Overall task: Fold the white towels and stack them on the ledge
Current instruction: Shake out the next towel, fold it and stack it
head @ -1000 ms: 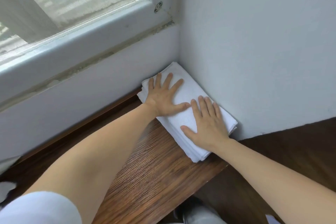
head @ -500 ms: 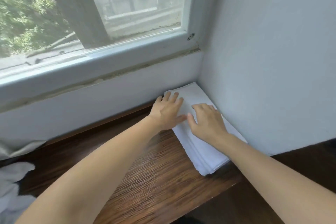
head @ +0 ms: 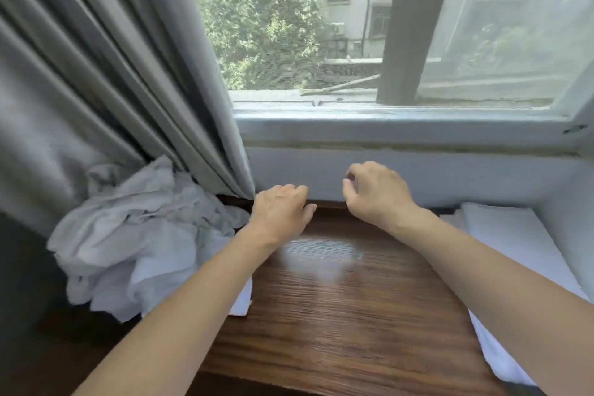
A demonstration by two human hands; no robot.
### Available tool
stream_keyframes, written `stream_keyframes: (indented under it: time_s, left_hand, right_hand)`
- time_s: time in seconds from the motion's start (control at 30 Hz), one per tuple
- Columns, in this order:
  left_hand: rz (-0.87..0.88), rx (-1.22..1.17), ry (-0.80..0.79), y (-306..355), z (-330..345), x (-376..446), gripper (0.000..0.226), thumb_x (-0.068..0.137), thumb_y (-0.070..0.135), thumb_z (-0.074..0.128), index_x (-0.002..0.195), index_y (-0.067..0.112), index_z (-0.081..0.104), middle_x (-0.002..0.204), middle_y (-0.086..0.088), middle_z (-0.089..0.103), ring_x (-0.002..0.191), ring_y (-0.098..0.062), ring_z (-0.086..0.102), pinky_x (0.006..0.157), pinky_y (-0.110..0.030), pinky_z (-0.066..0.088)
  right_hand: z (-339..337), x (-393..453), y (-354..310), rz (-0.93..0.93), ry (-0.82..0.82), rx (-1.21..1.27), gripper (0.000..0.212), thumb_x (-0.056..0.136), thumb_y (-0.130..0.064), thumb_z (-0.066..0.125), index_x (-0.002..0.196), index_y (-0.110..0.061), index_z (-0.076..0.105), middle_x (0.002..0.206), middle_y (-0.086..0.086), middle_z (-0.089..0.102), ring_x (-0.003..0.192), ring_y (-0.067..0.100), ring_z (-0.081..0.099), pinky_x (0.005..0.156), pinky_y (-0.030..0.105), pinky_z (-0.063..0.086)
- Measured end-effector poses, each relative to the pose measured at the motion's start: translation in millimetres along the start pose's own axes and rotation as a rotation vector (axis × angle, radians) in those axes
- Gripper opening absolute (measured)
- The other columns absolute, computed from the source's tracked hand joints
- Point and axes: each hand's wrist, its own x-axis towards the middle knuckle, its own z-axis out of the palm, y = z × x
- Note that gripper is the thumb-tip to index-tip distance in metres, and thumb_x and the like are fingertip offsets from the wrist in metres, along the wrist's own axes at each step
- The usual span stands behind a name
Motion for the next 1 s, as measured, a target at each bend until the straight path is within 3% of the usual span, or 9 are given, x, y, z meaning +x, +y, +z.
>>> stream_keyframes:
  time_s: [0.27, 0.37, 0.43, 0.5, 0.6, 0.67, 0.77, 0.87, 1.0]
  left_hand:
    - [-0.403, -0.014, -0.099, -178.0, -5.1, -94.4, 0.033, 0.104, 0.039, 0.045, 0.112, 0.011, 0.059, 0.113, -0.015, 0.067, 0.102, -0.035, 0.064, 0.070, -0.034, 0.043]
    - [-0.579, -0.001, -0.069, -239.0, -4.1, -118.1, 0.030, 0.103, 0.026, 0.048, 0.129, 0.013, 0.050, 0.131, -0.016, 0.049, 0.108, -0.034, 0.058, 0.069, -0.038, 0.042]
    - [-0.664, 0.000, -0.040, -273.4, -4.6, -126.2, 0.050, 0.100, 0.022, 0.055, 0.145, 0.014, 0.036, 0.147, -0.019, 0.031, 0.115, -0.035, 0.053, 0.075, -0.043, 0.048]
    - [-0.712, -0.079, 0.032, -304.4, -4.9, -128.3, 0.058, 0.102, 0.027, 0.053, 0.151, 0.011, 0.028, 0.154, -0.020, 0.028, 0.117, -0.039, 0.055, 0.080, -0.046, 0.051]
    - [-0.680, -0.206, 0.137, -341.2, -5.3, -118.3, 0.046, 0.107, 0.034, 0.041, 0.143, 0.005, 0.040, 0.136, -0.019, 0.052, 0.111, -0.041, 0.061, 0.077, -0.045, 0.048]
    - [-0.609, -0.236, 0.164, -355.2, -6.7, -104.5, 0.041, 0.108, 0.038, 0.035, 0.127, 0.007, 0.054, 0.122, -0.017, 0.064, 0.107, -0.039, 0.064, 0.073, -0.040, 0.043]
    - [-0.519, -0.216, 0.008, -367.6, -6.3, -78.4, 0.031, 0.102, 0.038, 0.048, 0.118, 0.013, 0.058, 0.119, -0.011, 0.065, 0.108, -0.034, 0.063, 0.074, -0.036, 0.043]
    - [-0.553, -0.205, -0.179, -374.4, -5.9, -61.0, 0.031, 0.097, 0.032, 0.055, 0.120, 0.013, 0.062, 0.118, -0.010, 0.065, 0.108, -0.033, 0.063, 0.077, -0.036, 0.046]
    - [-0.553, -0.168, 0.150, -378.1, -27.7, -63.2, 0.027, 0.106, 0.020, 0.042, 0.110, 0.006, 0.065, 0.110, -0.020, 0.069, 0.102, -0.040, 0.065, 0.084, -0.044, 0.050]
  right_hand:
    - [47.2, 10.0, -164.8, -0.192, -0.060, -0.009, 0.027, 0.098, -0.032, 0.049, 0.086, -0.011, 0.060, 0.086, 0.006, 0.061, 0.086, 0.034, 0.060, 0.072, 0.039, 0.053]
    - [69.4, 8.4, -211.8, -0.202, -0.096, -0.009, 0.023, 0.094, -0.029, 0.050, 0.082, -0.011, 0.059, 0.080, 0.006, 0.060, 0.079, 0.036, 0.058, 0.063, 0.037, 0.048]
    - [84.2, 6.9, -236.7, -0.217, -0.107, -0.001, 0.022, 0.091, -0.026, 0.050, 0.077, -0.010, 0.056, 0.076, 0.005, 0.059, 0.071, 0.035, 0.054, 0.058, 0.034, 0.043]
    - [96.2, 4.5, -257.3, -0.240, -0.116, -0.007, 0.022, 0.091, -0.025, 0.051, 0.074, -0.012, 0.053, 0.072, 0.004, 0.057, 0.067, 0.033, 0.050, 0.057, 0.034, 0.044]
    - [107.1, 1.1, -276.5, -0.247, -0.141, -0.040, 0.025, 0.092, -0.027, 0.051, 0.076, -0.009, 0.058, 0.072, 0.006, 0.061, 0.069, 0.036, 0.058, 0.056, 0.037, 0.048]
    - [111.4, -1.5, -283.0, -0.245, -0.140, -0.054, 0.028, 0.093, -0.027, 0.051, 0.071, -0.010, 0.052, 0.066, 0.005, 0.054, 0.066, 0.036, 0.054, 0.053, 0.035, 0.040]
    - [115.4, -3.3, -287.4, -0.248, -0.145, -0.073, 0.033, 0.094, -0.026, 0.050, 0.066, -0.013, 0.040, 0.060, 0.002, 0.043, 0.061, 0.036, 0.045, 0.052, 0.033, 0.034]
    - [111.3, -3.6, -289.8, -0.234, -0.169, -0.082, 0.031, 0.092, -0.032, 0.045, 0.070, -0.011, 0.046, 0.066, 0.003, 0.057, 0.063, 0.036, 0.052, 0.053, 0.034, 0.043]
    - [97.4, -1.9, -289.6, -0.205, -0.161, -0.083, 0.029, 0.094, -0.030, 0.049, 0.073, -0.010, 0.054, 0.068, 0.007, 0.063, 0.064, 0.038, 0.053, 0.056, 0.035, 0.049]
